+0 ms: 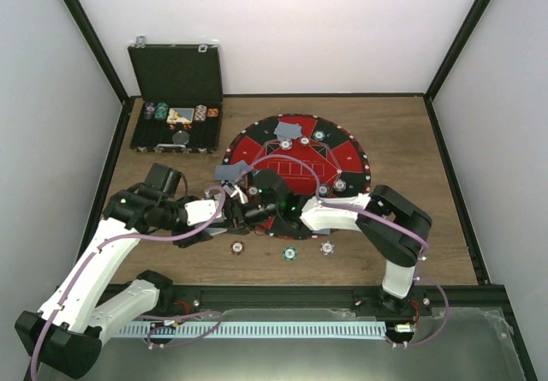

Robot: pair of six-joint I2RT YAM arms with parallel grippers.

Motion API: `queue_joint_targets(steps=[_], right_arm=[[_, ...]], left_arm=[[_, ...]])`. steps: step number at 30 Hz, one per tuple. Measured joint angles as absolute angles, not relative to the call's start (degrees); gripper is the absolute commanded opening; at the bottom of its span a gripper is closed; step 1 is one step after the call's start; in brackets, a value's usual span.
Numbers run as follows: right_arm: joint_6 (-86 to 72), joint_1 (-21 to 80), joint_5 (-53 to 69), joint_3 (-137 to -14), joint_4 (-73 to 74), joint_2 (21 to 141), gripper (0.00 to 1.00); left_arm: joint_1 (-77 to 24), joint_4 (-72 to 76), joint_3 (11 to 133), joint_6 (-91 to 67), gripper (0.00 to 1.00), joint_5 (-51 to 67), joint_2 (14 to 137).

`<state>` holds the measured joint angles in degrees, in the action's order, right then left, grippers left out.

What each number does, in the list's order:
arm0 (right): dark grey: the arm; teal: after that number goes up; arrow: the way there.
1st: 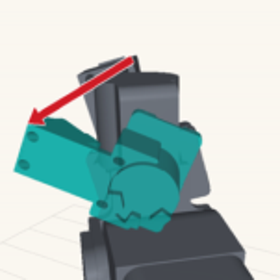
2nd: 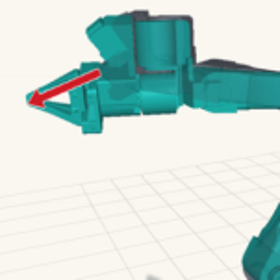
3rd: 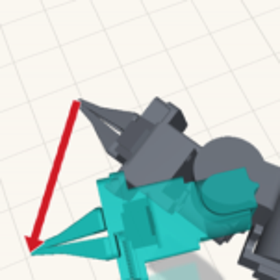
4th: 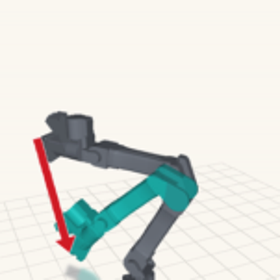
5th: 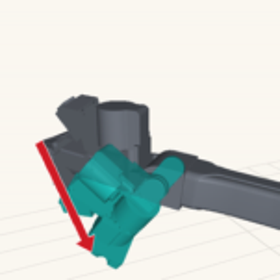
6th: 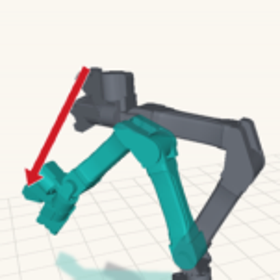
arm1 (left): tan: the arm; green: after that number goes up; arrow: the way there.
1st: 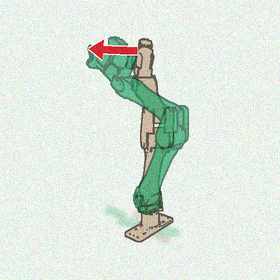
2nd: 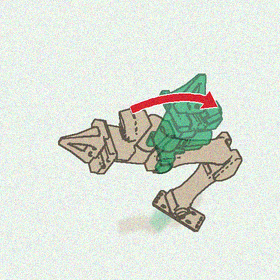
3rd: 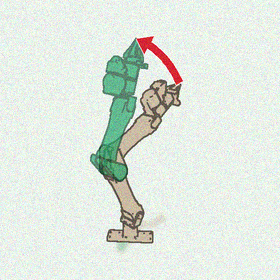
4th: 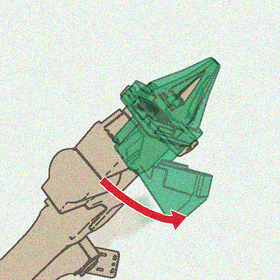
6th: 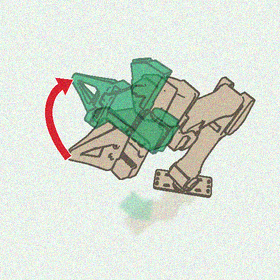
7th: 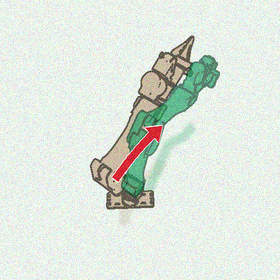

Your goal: Distribute texas hold em gaming equipment

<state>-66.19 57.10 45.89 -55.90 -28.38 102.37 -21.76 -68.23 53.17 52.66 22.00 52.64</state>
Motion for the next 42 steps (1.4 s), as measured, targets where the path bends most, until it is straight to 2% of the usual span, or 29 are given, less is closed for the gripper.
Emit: queue_joint_targets(steps=[12, 22, 30, 42], right_arm=[[-66.9, 56.1, 47.8, -56.3, -30.7, 105.0, 0.63], [-66.4, 53.0, 48.1, -50.7, -31.7, 100.1, 0.53], [-64.2, 52.3, 47.3, -50.5, -26.9, 96.6, 0.29], [-59.9, 51.5, 44.2, -50.5, -17.8, 91.6, 0.12]], left_arm=[[-21.8, -68.4, 53.2, 52.7, 0.07, 22.0, 52.6], [-21.8, -68.5, 53.2, 52.7, 0.07, 21.9, 52.8], [-21.8, -68.5, 53.2, 52.7, 0.07, 21.8, 53.1], [-21.8, -68.7, 53.2, 52.7, 0.07, 21.4, 53.1]])
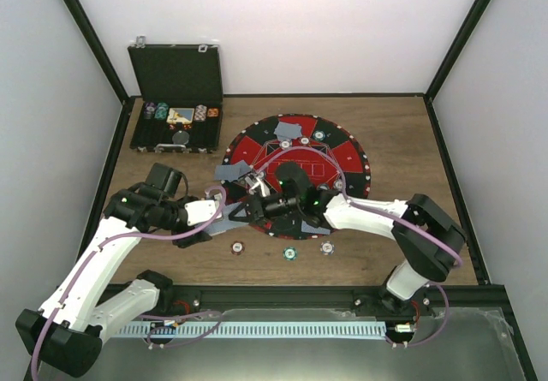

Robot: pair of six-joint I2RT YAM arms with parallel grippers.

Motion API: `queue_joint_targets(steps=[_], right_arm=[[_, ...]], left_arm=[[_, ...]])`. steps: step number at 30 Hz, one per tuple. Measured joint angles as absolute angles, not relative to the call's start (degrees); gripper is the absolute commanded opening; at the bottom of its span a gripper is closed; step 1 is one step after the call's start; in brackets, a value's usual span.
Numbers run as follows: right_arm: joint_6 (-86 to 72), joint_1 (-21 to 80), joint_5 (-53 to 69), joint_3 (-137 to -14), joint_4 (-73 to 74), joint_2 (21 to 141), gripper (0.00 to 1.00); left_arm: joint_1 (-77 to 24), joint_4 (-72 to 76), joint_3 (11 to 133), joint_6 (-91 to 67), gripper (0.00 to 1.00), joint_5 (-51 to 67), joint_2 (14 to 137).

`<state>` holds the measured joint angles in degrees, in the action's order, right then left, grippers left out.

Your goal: Distribute texas hold em gaming equipment

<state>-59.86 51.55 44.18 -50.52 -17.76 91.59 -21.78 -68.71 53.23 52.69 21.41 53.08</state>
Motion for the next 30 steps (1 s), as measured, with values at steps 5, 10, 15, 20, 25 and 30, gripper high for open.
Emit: queue_joint_targets(steps=[5, 10, 15, 20, 25, 30], right_arm=[[-58.4, 51.1, 43.2, -50.6, -14.5, 89.8, 0.05], [-56.8, 48.0, 42.4, -49.7, -10.2, 86.5, 0.01], [-55.5, 40.3, 42.6, -42.8, -7.1, 78.6, 0.01], [-51.7, 30.6, 43.0, -36.9, -0.4, 71.8, 0.01], [-47.1, 24.3, 41.9, -33.1, 6.8, 69.4, 0.01], [-44.3, 23.3, 39.4, -31.6, 12.3, 70.2, 0.03]], left_arm=[[-21.8, -68.7, 53.2, 52.7, 0.07, 21.3, 53.1], [-21.8, -68.7, 53.2, 52.7, 0.07, 21.3, 53.1], [-21.8, -68.6, 53.2, 52.7, 0.07, 21.5, 53.1], [-21.8, -68.3, 53.2, 52.7, 0.07, 21.5, 53.1], [-21.8, -68.2, 53.2, 52.7, 0.07, 21.7, 53.1], [-21.8, -68.2, 53.2, 52.7, 0.07, 21.7, 53.3]])
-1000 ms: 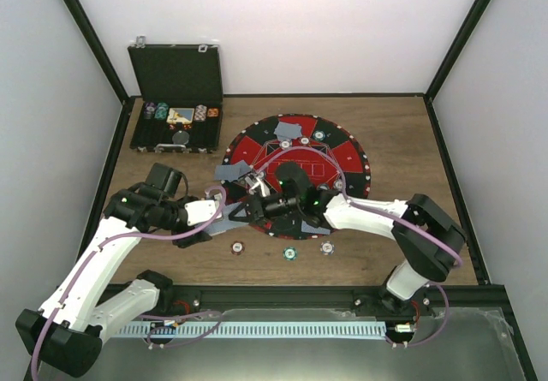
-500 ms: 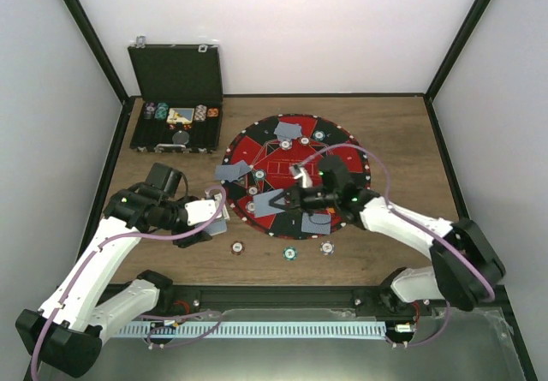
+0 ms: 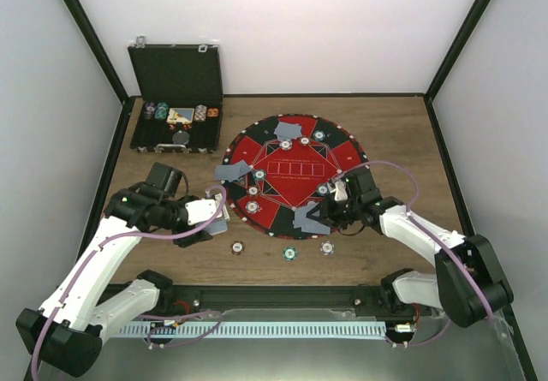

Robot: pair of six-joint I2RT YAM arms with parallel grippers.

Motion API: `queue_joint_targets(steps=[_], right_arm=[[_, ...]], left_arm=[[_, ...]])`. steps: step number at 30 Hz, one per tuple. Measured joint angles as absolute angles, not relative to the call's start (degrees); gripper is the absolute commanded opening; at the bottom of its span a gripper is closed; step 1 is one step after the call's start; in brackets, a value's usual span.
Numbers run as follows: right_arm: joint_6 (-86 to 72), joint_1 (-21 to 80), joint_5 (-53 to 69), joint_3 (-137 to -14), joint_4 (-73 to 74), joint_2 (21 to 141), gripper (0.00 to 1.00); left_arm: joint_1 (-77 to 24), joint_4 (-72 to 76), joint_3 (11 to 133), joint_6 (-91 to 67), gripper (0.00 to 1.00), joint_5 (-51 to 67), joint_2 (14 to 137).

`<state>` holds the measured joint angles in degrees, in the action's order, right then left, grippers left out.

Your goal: Distribute texas hold em gaming equipment

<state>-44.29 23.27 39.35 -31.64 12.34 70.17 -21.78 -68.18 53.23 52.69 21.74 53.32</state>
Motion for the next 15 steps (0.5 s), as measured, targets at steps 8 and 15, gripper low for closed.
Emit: queue_joint_targets(steps=[8, 15], right_arm=[[-41.4, 23.2, 32.9, -31.6, 16.6, 73.0, 0.18], [-39.9, 23.2, 25.1, -32.0, 22.4, 73.6, 0.41]], left_arm=[[-21.8, -68.2, 53.2, 52.7, 0.07, 21.7, 53.3], [-21.8, -68.2, 53.2, 52.7, 0.07, 21.7, 53.3]])
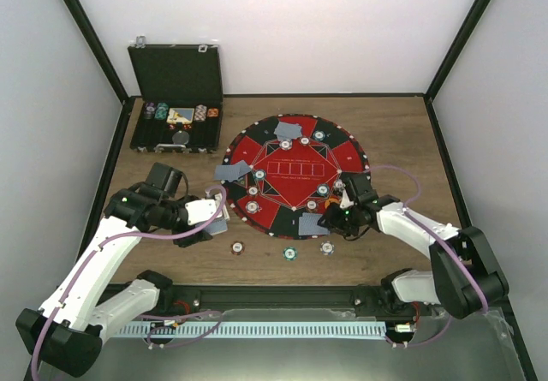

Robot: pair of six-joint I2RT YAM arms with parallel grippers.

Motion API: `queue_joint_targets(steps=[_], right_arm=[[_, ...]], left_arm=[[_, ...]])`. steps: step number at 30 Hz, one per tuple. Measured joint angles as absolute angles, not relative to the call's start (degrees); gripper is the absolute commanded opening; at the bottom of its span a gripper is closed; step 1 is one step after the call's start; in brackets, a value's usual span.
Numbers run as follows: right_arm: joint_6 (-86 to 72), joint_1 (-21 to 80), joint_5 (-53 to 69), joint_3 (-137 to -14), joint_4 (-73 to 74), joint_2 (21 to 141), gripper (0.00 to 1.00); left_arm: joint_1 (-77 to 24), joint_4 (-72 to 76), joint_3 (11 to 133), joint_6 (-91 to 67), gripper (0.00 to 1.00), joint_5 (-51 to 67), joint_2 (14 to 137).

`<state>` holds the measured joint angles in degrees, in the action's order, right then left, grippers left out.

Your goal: Distribute texas hold em gaming equipment

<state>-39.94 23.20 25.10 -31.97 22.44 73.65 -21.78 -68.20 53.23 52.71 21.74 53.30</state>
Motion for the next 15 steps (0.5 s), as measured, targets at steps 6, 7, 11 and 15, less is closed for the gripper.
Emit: queue_joint_targets(steps=[6, 7, 11, 15], right_arm=[[-39.8, 23.2, 16.1, -35.0, 29.7, 71.5, 0.52], [-39.9, 23.2, 15.2, -35.9, 30.5, 70.9, 0.53], [-40.6, 24.2, 14.2, -40.0, 31.2, 68.8, 0.63], [-43.7, 28.9, 18.5, -42.3, 26.8, 68.6, 0.75]], left_arm=[[-21.8, -68.2, 53.2, 52.7, 0.07, 21.7, 53.3], [-21.8, -68.2, 53.2, 52.7, 0.07, 21.7, 53.3], [-21.8, -68.2, 53.2, 52.7, 0.07, 21.8, 53.4], [-21.8, -68.2, 53.2, 52.7, 0.07, 22.0, 53.5]])
